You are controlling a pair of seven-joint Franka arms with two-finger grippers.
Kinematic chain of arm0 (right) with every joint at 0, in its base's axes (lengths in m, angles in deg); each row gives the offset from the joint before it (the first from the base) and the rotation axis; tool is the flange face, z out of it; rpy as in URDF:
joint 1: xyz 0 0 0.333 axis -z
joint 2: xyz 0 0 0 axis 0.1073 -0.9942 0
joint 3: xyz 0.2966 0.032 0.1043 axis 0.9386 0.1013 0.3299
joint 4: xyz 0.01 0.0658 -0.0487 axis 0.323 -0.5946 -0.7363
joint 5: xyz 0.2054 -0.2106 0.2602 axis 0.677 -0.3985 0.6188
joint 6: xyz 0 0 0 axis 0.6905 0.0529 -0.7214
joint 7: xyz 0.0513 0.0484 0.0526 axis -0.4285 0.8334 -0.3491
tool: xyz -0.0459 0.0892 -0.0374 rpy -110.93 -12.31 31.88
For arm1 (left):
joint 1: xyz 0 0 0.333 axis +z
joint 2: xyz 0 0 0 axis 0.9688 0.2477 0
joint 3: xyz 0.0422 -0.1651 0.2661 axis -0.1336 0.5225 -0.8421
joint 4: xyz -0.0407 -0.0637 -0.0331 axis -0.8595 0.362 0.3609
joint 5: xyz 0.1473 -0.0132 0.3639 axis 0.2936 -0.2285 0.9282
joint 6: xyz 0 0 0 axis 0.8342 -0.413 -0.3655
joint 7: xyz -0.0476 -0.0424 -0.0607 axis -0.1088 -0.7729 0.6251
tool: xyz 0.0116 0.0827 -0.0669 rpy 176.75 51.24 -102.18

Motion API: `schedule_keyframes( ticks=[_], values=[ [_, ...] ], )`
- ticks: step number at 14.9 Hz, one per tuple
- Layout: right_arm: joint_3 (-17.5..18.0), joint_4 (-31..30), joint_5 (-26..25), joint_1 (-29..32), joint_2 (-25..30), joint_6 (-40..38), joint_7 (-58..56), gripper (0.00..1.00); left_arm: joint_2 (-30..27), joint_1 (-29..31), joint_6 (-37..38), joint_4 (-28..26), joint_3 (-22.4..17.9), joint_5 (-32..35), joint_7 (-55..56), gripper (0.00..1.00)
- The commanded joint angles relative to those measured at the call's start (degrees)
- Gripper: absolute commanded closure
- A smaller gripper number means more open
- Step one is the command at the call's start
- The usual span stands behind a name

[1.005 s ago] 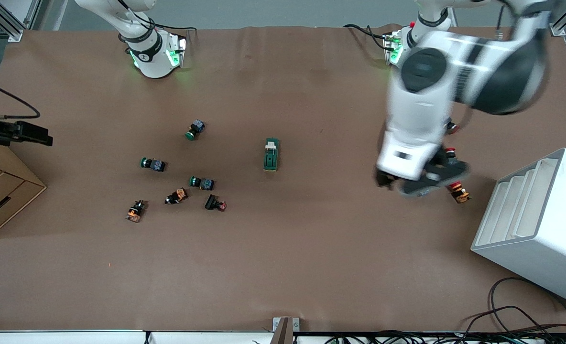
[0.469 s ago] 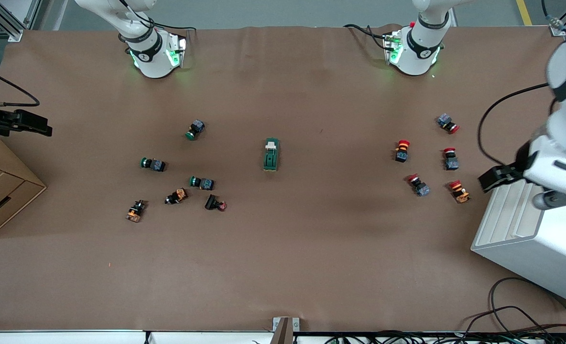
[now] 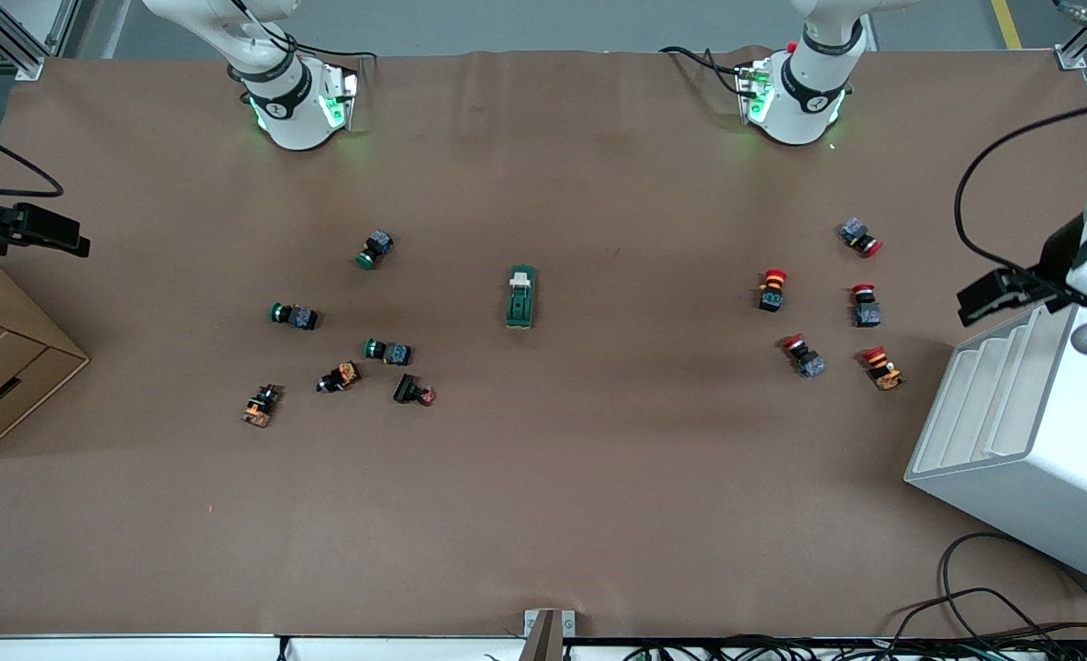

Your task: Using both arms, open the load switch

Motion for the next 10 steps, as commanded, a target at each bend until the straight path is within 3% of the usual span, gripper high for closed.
schedule_keyframes(
  ticks=[1,4,8,10],
  values=[
    [-0.9,-5.17,1.2,-0.76,5.17,0.92,0.05,0.0,-7.57,-3.96,0.14,-8.0,-4.85,-3.71,-3.22,0.0],
    [-0.72,-7.9,1.11,-0.41,8.68,1.45,-0.3,0.0,-12.94,-8.97,0.14,-13.46,-10.92,-6.78,-5.14,0.0],
    [-0.55,-18.78,0.5,-0.5,17.29,8.81,-0.48,0.0,-18.48,-8.89,0.06,-19.44,-10.5,-6.88,-9.38,0.0],
    [-0.54,-19.78,0.06,-0.41,18.01,9.54,-0.57,0.0,-19.46,-8.28,0.32,-19.63,-9.88,-6.88,-9.29,0.0]
  ],
)
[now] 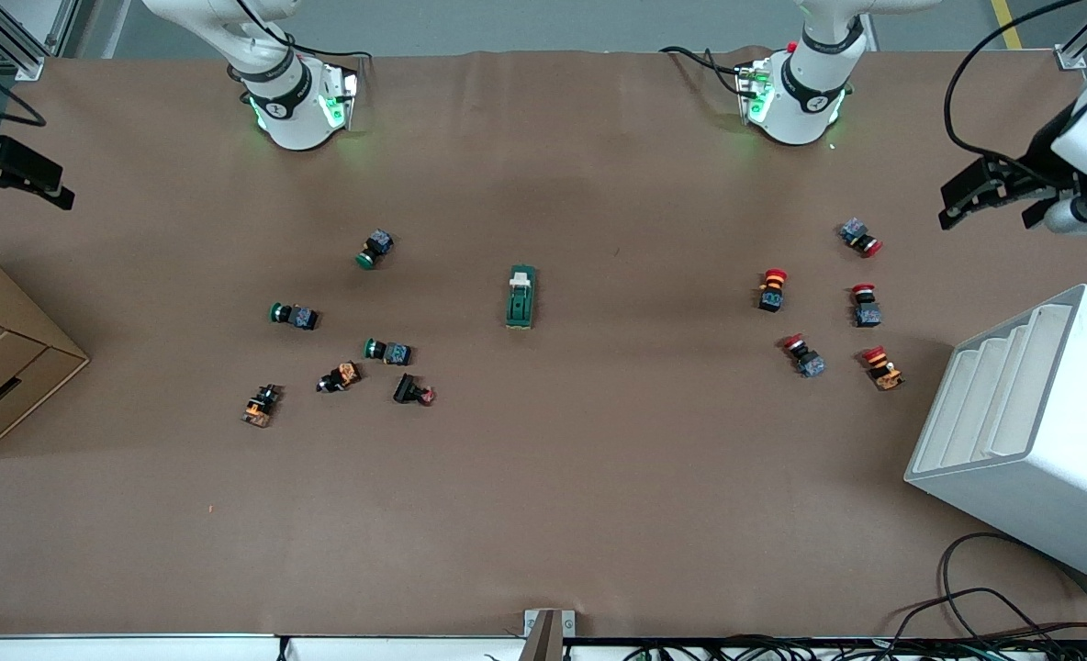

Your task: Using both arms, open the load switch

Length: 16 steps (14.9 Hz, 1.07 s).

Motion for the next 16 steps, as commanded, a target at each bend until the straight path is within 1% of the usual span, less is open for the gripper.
schedule_keyframes(
  ticks=[1,3,5,9,11,14,16],
  values=[
    [-0.3,-5.27,-0.21,-0.31,3.93,2.47,-0.58,0.0,-3.03,0.39,-0.27,-2.49,0.38,-0.91,-1.12,0.0],
    [-0.22,-4.13,-0.29,-0.31,3.92,2.12,-0.41,0.0,-3.29,0.48,-0.1,-2.4,0.29,-0.91,-1.03,0.0],
    [0.48,-1.33,-0.38,-0.13,3.58,-0.33,0.12,0.0,-3.12,0.05,-0.1,-1.79,0.47,-0.56,-0.42,0.0],
    [0.75,6.32,-1.26,0.48,-1.69,-5.08,-0.05,0.0,-2.59,0.04,0.43,-0.2,0.47,-0.3,-1.03,0.0],
    [0.75,6.6,-1.17,0.4,-1.96,-5.18,-0.14,0.0,-2.59,0.31,1.13,0.76,0.38,-0.12,-1.03,0.0],
    [0.75,7.03,-1.17,0.39,-2.49,-5.18,-0.32,0.0,-0.14,0.4,4.81,5.15,0.29,-0.12,-0.94,0.0],
    [0.75,7.65,-1.17,0.48,-3.28,-5.44,-0.4,0.0,0.66,0.22,5.88,6.39,0.38,-0.04,-0.94,0.0]
  ],
)
